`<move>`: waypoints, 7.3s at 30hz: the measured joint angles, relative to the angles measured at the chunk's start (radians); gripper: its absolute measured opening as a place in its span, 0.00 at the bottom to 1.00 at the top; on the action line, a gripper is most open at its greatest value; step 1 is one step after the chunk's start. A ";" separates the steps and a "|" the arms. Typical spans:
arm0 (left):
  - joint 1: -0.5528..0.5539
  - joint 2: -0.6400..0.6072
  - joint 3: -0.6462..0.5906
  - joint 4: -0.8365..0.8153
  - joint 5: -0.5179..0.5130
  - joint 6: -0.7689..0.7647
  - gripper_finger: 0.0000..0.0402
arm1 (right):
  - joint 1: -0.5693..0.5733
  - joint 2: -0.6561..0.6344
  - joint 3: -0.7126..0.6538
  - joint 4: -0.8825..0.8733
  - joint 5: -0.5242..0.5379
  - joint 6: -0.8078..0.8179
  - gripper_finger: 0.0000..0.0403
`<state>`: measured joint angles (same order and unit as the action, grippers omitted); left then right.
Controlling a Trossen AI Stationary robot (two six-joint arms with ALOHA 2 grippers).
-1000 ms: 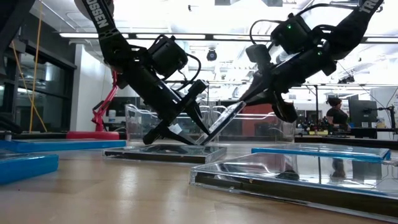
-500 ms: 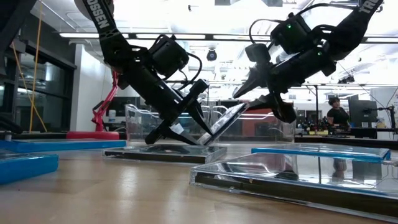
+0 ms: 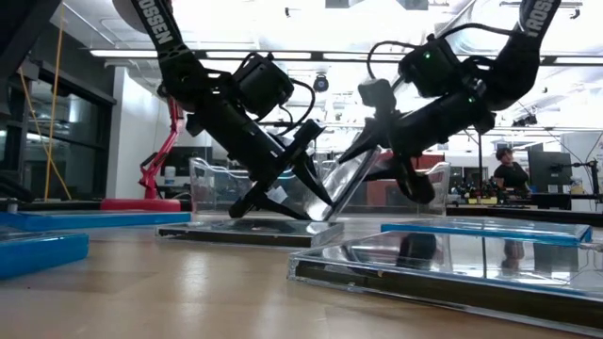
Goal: Pick & place jewel cases by type
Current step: Put the top black cd case into the right transparent bin
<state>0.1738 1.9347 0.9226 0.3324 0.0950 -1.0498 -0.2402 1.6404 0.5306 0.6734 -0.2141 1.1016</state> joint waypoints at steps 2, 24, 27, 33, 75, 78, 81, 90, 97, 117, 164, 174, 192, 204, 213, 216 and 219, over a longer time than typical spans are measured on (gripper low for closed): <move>0.000 0.000 0.000 -0.001 0.000 0.003 0.45 | -0.001 0.000 0.009 -0.016 0.002 -0.007 0.31; 0.022 -0.067 -0.006 -0.074 0.106 0.238 0.45 | -0.002 -0.014 0.024 -0.070 -0.033 -0.104 0.03; 0.023 -0.107 -0.006 -0.121 0.096 0.299 0.45 | -0.001 -0.033 0.025 -0.071 -0.032 -0.124 0.02; 0.024 -0.207 -0.005 -0.207 0.022 0.424 0.45 | -0.001 -0.092 0.027 -0.071 -0.019 -0.170 0.01; 0.089 -0.467 0.001 0.732 0.156 0.592 0.45 | 0.000 -0.728 0.028 -0.063 0.014 -0.503 0.00; 0.111 -0.468 0.001 0.868 0.192 0.570 0.45 | 0.000 -0.742 0.044 -0.072 0.018 -0.525 0.00; 0.152 -0.489 0.001 0.914 0.246 0.568 0.45 | 0.000 -0.744 0.093 -0.085 0.018 -0.569 0.00; 0.286 -0.582 0.000 0.832 0.428 0.549 0.45 | -0.001 -0.744 0.387 -0.445 0.032 -0.760 0.00; 0.327 -0.682 0.000 0.682 0.509 0.621 0.45 | -0.001 -0.744 0.597 -0.608 0.060 -0.875 0.00; 0.323 -1.170 0.000 -0.017 0.344 1.000 0.45 | -0.001 -0.450 1.051 -0.625 -0.084 -1.018 0.00; 0.323 -1.479 0.000 -0.403 0.153 1.129 0.45 | 0.094 -0.101 1.343 -0.692 -1.274 -0.783 0.00; 0.323 -1.479 0.000 -0.403 0.117 1.132 0.45 | 0.004 -0.101 1.081 -0.695 -1.024 -0.630 0.00; 0.323 -1.479 0.000 -0.422 0.056 1.033 0.45 | -0.060 -0.099 0.548 0.015 -0.117 -0.104 0.00; 0.323 -1.479 0.000 -0.544 -0.068 0.940 0.45 | -0.019 -0.119 0.158 0.891 0.400 0.061 0.00; 0.323 -1.479 0.000 -0.545 -0.106 0.932 0.45 | 0.001 -0.138 0.187 0.893 0.340 0.027 0.00; 0.323 -1.479 0.000 -0.545 -0.106 0.931 0.45 | -0.017 -0.137 0.187 0.882 0.373 0.005 0.00; 0.323 -1.479 0.000 -0.545 -0.106 0.928 0.45 | -0.057 -0.139 0.186 0.777 0.363 -0.021 0.00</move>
<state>0.4973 0.4557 0.9222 -0.2124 -0.0113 -0.1215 -0.2969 1.5017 0.7170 1.4505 0.1487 1.0801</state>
